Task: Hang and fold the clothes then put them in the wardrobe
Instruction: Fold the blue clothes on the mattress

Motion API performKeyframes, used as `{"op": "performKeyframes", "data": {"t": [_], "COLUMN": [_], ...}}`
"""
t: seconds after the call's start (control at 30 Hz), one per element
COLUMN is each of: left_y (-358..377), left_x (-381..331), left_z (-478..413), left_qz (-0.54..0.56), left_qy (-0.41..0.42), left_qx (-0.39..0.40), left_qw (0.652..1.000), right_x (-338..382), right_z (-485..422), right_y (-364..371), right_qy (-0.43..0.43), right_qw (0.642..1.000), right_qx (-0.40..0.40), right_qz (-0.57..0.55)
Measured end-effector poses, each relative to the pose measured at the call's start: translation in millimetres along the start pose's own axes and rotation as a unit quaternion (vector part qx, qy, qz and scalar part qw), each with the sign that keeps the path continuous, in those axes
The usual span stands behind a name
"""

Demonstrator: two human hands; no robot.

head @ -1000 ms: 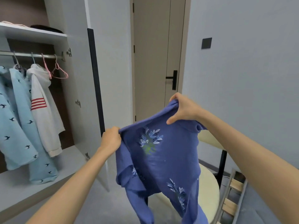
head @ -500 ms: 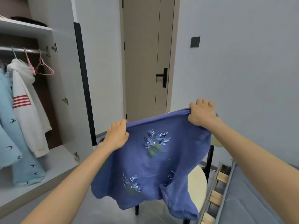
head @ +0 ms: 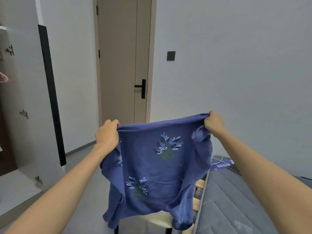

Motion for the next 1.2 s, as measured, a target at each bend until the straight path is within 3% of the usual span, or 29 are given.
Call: {"op": "performKeyframes", "data": {"t": [0.07, 0.13, 0.2, 0.27, 0.3, 0.4, 0.53, 0.67, 0.83, 0.93, 1.03, 1.2], "left_y": [-2, -5, -6, -4, -1, -3, -23, -31, -13, 26, 89, 196], "left_x": [-20, -39, -56, -74, -85, -129, -180, -224, -265, -278, -289, -291], "left_z": [-1, 1, 2, 3, 3, 15, 37, 57, 86, 106, 131, 176], "left_qz": [0.011, 0.021, 0.046, 0.146, 0.247, 0.54, 0.649, 0.689, 0.675, 0.613, 0.5, 0.307], "left_qy": [0.0, -0.003, -0.013, -0.036, -0.051, -0.062, -0.033, -0.022, -0.037, -0.046, -0.018, 0.04], "left_qx": [-0.013, -0.023, -0.025, 0.0, 0.024, 0.059, -0.008, -0.032, 0.003, 0.048, 0.164, 0.319], "left_qw": [1.0, 1.0, 0.999, 0.989, 0.967, 0.837, 0.76, 0.724, 0.737, 0.787, 0.85, 0.896], "right_x": [-14, -22, -28, -31, -31, -28, -19, -14, -35, -80, -153, -291], "right_z": [3, 11, 22, 42, 51, 79, 117, 140, 156, 161, 170, 197], "right_y": [-15, -39, -74, -109, -125, -168, -216, -249, -271, -266, -242, -185], "right_qy": [0.096, 0.157, 0.131, 0.096, 0.08, 0.024, -0.075, -0.14, -0.147, -0.103, 0.002, 0.239], "right_qw": [0.979, 0.927, 0.894, 0.864, 0.844, 0.808, 0.776, 0.742, 0.741, 0.754, 0.783, 0.803], "right_qx": [-0.036, -0.114, -0.218, -0.302, -0.335, -0.421, -0.52, -0.573, -0.592, -0.595, -0.584, -0.525], "right_qz": [-0.174, -0.32, -0.369, -0.392, -0.412, -0.411, -0.351, -0.318, -0.28, -0.259, -0.215, -0.148]}}
Point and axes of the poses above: each hand's wrist, its own z-axis away from the middle knuckle, its own y-axis out of the palm, x = y × z, the point moved 7 cm from there along -z, towards the middle knuckle, and after that the axes turned 3 degrees about -y, right-handed, at the moved point
